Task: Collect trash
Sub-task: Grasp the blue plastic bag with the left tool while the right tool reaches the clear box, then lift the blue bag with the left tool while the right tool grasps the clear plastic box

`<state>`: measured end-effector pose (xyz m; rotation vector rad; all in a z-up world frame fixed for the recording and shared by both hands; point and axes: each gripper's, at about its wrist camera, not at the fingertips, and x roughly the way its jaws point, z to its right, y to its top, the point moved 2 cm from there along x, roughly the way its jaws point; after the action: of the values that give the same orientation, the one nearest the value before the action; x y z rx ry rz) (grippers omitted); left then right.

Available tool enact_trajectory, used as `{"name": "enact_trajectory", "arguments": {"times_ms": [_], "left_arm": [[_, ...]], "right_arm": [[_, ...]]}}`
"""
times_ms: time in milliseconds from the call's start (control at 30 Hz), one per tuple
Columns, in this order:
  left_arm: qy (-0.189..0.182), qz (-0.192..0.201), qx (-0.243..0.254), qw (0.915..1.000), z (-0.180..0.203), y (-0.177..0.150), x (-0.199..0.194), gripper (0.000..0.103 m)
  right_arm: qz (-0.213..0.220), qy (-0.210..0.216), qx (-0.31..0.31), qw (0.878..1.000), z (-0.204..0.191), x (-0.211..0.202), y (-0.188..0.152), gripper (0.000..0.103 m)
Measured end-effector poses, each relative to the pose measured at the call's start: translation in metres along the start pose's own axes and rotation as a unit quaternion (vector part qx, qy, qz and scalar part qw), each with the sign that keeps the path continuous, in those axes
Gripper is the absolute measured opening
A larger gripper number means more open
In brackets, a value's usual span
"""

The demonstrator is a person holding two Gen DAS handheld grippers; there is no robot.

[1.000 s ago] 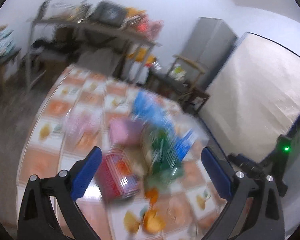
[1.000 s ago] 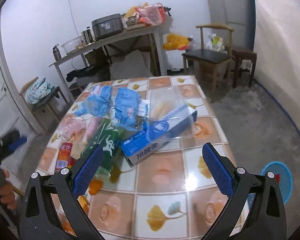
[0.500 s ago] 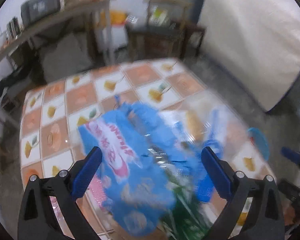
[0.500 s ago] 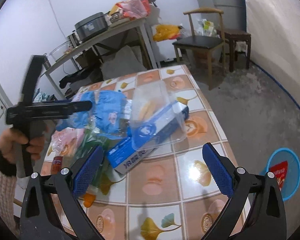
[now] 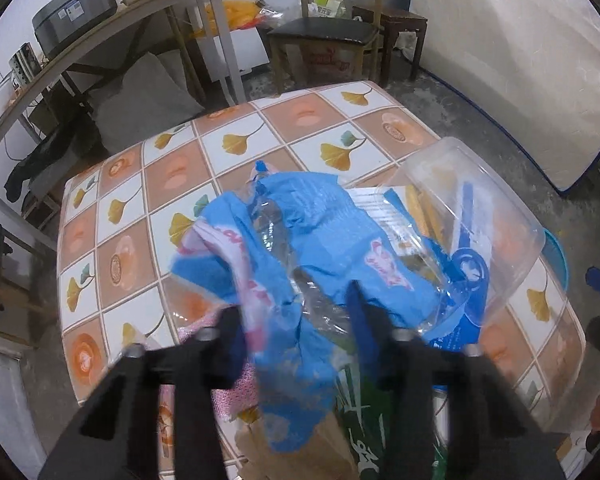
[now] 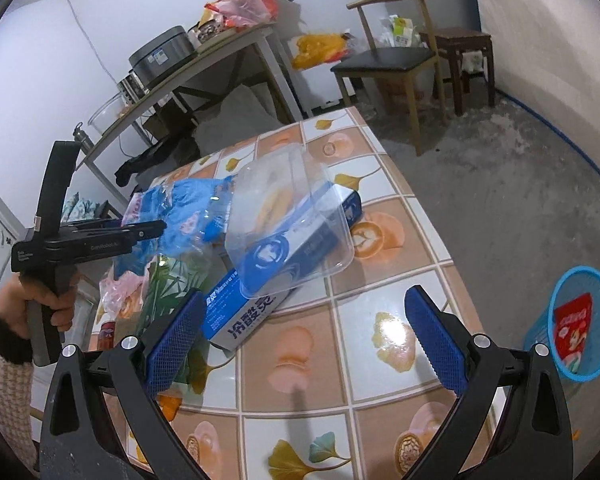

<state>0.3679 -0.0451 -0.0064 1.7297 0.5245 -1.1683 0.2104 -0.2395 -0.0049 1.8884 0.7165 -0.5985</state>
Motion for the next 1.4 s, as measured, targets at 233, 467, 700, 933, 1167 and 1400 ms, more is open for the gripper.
{"name": "enact_trajectory", "arguments": {"times_ms": [233, 467, 700, 933, 1167, 1400], "left_arm": [[-0.011, 0.018, -0.016, 0.9996, -0.003, -0.003, -0.007, 0.001], [-0.019, 0.08, -0.054, 0.9951, -0.013, -0.006, -0.039, 0.0], [-0.041, 0.146, -0.1, 0.9834, -0.027, -0.022, -0.089, 0.0], [-0.052, 0.173, -0.125, 0.9755, -0.037, -0.046, -0.118, 0.0], [-0.061, 0.172, -0.134, 0.974, -0.039, -0.058, -0.121, 0.0], [-0.066, 0.175, -0.129, 0.9738, -0.035, -0.059, -0.125, 0.0]], "right_arm": [[0.005, -0.008, 0.006, 1.0, 0.007, -0.009, 0.001, 0.095], [0.012, -0.005, 0.005, 1.0, 0.012, -0.014, 0.008, 0.095], [-0.001, 0.015, -0.057, 0.998, -0.003, 0.018, 0.033, 0.095], [-0.037, 0.006, -0.119, 0.992, -0.024, 0.071, 0.052, 0.095], [-0.077, -0.013, -0.148, 0.986, -0.039, 0.107, 0.056, 0.095], [-0.089, -0.043, -0.163, 0.982, -0.042, 0.116, 0.052, 0.087]]}}
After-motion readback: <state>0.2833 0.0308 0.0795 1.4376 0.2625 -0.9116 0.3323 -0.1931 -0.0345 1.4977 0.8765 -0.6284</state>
